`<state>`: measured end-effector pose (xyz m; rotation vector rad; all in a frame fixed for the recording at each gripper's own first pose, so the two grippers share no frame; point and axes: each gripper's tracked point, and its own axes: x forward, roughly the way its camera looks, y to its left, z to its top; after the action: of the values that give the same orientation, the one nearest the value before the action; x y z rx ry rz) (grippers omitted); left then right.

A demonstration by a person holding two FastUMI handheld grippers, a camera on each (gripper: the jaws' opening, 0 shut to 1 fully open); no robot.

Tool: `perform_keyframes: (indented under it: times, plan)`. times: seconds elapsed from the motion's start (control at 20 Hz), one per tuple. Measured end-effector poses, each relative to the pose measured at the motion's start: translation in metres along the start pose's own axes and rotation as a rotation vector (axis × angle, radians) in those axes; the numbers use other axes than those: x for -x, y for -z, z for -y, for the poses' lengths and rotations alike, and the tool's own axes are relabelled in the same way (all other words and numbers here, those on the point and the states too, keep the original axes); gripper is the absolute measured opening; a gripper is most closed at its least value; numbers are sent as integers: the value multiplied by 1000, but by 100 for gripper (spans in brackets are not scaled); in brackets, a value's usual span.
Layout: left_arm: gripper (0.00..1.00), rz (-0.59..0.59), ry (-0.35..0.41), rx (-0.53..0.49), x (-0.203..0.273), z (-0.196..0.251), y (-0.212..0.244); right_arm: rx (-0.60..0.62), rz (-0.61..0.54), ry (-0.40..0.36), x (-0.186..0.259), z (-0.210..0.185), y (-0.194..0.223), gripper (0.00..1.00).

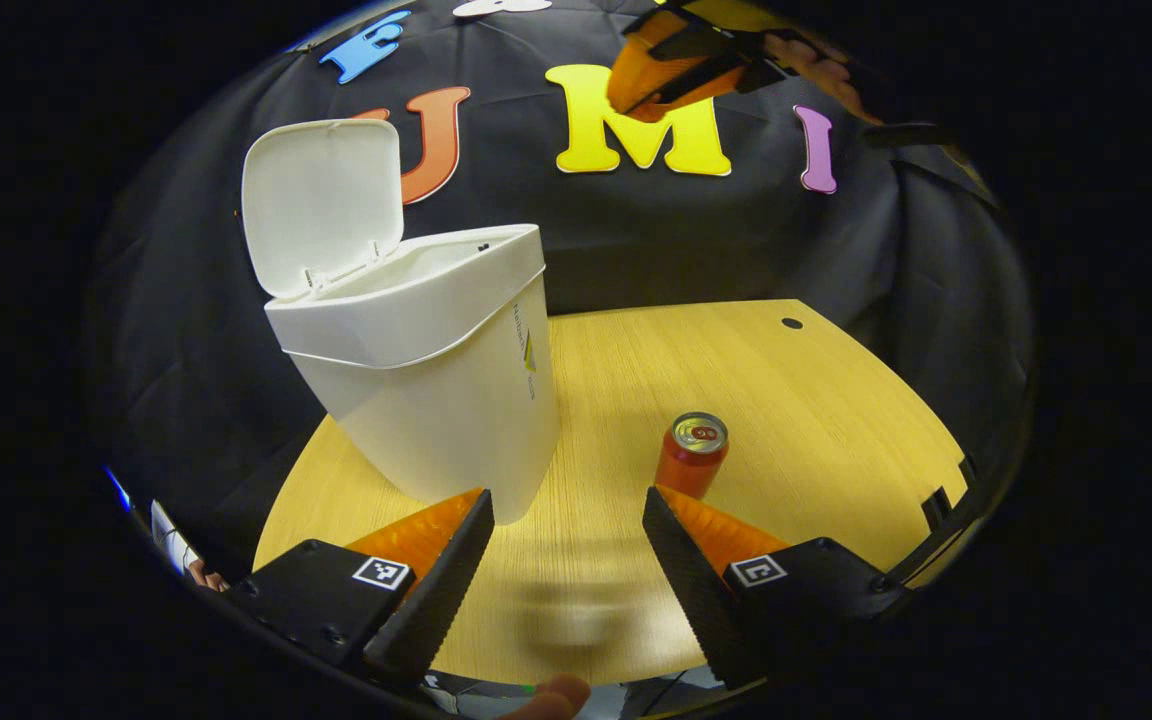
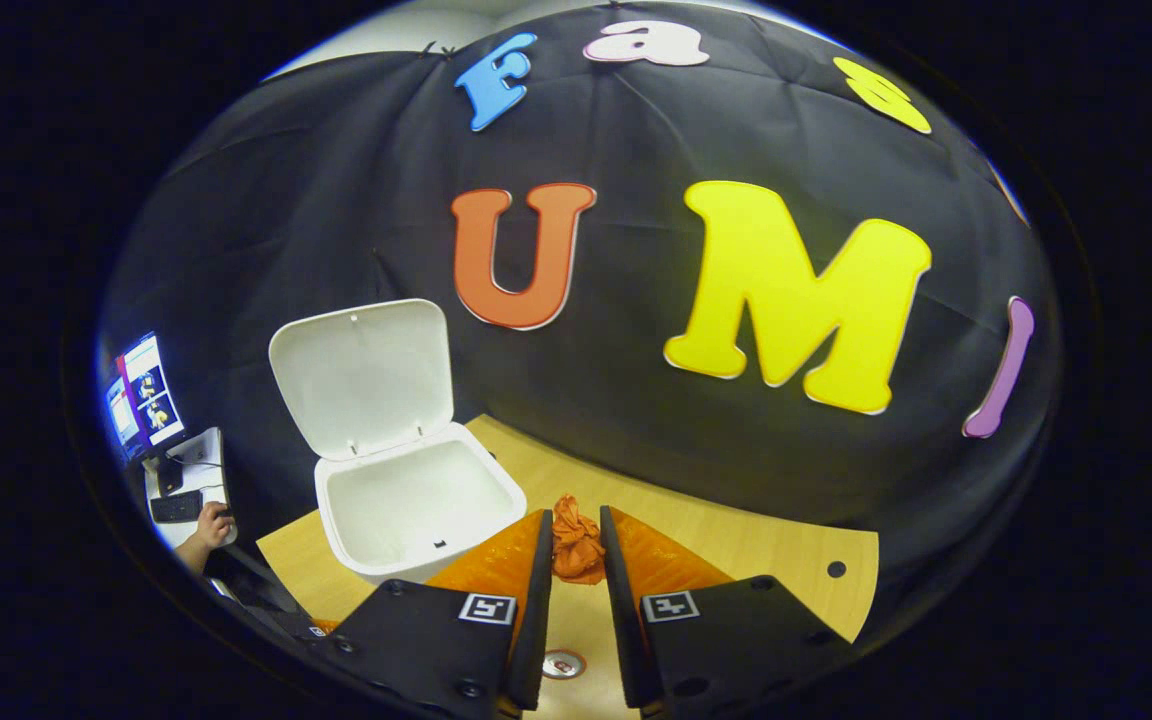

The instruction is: Press the lid of the desktop garbage bin to open it, pick up the crumpled paper on the desktop and throw it into the bin, then pick up the pop can on the desktop and drop it into the bin, and finally close the garbage bin lid.

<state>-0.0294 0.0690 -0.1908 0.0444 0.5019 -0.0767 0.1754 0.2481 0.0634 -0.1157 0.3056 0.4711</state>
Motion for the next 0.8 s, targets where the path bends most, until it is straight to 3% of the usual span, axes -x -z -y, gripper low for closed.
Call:
perform_keyframes:
  times: [0.2,0.35,0.45,0.5,0.6,0.65,0.8]
  plan:
    - [100,5,16,-6,-3,-14,5,38,-20,-101,-47,-69,-3,31]
    - [100,-8,1,-14,-6,-27,15,71,-57,-118,-79,-100,8,29]
    - [100,-14,-3,-21,-9,-30,19,79,-84,-142,-86,-117,18,34]
    - [100,-21,-3,-19,-10,-31,23,85,-93,-156,-90,-122,24,44]
    - [100,-30,-3,-16,-11,-31,28,90,-102,-163,-94,-127,30,47]
    - [100,-34,2,-14,-11,-30,31,80,-102,-177,-95,-131,29,44]
    - [100,-43,10,-7,-13,-29,33,65,-106,-195,-93,-133,31,59]
